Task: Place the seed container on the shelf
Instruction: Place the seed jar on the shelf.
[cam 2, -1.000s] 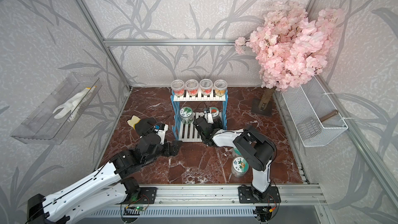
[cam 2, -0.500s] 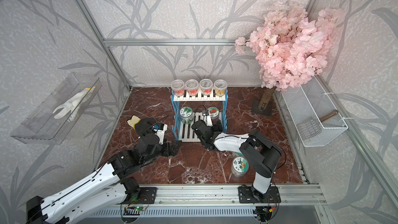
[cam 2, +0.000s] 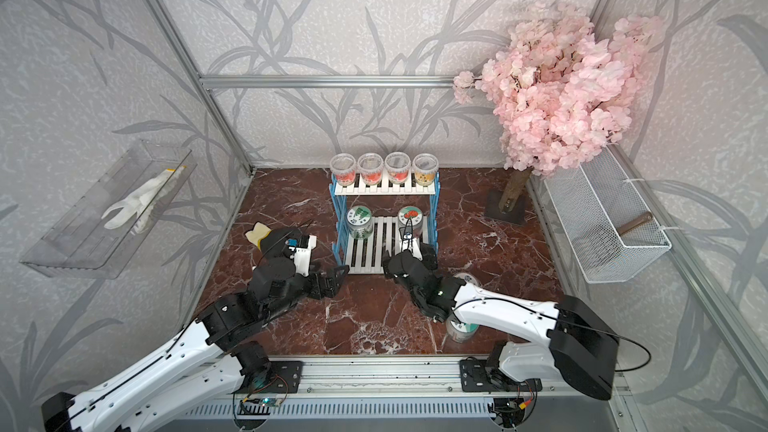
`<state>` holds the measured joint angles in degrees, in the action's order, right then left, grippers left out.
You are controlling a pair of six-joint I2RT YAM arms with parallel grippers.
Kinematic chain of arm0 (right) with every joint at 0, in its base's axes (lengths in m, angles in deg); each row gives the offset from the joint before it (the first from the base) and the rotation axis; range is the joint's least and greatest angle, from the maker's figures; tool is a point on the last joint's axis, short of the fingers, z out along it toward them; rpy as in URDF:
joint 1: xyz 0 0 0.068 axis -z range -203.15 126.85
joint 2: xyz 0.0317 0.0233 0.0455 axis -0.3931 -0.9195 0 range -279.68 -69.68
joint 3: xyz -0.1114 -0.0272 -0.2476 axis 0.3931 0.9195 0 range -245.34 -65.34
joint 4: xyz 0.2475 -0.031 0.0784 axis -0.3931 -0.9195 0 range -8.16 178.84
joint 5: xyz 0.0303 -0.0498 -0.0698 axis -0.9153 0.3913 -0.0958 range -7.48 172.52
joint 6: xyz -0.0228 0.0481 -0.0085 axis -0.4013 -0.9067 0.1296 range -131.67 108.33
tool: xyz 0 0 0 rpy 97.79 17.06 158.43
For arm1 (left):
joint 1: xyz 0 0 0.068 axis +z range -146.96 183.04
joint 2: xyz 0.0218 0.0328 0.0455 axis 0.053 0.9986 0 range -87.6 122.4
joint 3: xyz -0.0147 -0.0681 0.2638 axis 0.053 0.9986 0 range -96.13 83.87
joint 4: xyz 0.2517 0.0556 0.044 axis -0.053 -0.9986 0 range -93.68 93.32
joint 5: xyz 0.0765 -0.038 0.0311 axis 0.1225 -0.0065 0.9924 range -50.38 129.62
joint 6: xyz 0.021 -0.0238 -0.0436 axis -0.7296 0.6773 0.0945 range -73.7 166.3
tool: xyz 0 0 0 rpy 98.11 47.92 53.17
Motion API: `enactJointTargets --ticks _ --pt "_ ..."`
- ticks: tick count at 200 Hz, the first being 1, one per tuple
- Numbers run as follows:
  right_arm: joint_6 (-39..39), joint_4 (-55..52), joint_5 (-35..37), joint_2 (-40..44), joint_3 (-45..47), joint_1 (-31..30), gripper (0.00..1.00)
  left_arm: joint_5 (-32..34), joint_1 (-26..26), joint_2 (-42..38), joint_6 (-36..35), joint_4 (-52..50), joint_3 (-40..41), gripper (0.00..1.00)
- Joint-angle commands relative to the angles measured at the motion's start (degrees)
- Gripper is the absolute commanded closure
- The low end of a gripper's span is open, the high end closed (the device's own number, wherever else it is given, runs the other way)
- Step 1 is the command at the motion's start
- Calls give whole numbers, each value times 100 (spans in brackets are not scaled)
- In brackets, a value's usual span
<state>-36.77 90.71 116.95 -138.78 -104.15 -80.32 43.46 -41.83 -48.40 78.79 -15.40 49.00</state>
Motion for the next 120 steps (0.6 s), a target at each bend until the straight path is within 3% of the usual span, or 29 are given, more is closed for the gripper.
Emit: enactJointTargets --ticks 1,54,98,120 --pt "-304 -765 -821 930 184 -28 1 -569 47 -60 -236 536 -22 0" --pt "-706 -3203 -561 2963 -61 84 0 -2164 -12 1005 -332 1295 -358 0" --pt "-1401 -5450 -1328 2950 -862 1106 5 -1820 -559 2168 -749 1021 -1058 0" --pt "-2194 -6302 -1542 2715 -1065 1217 6 -1607 -919 2654 -930 1012 -1310 0"
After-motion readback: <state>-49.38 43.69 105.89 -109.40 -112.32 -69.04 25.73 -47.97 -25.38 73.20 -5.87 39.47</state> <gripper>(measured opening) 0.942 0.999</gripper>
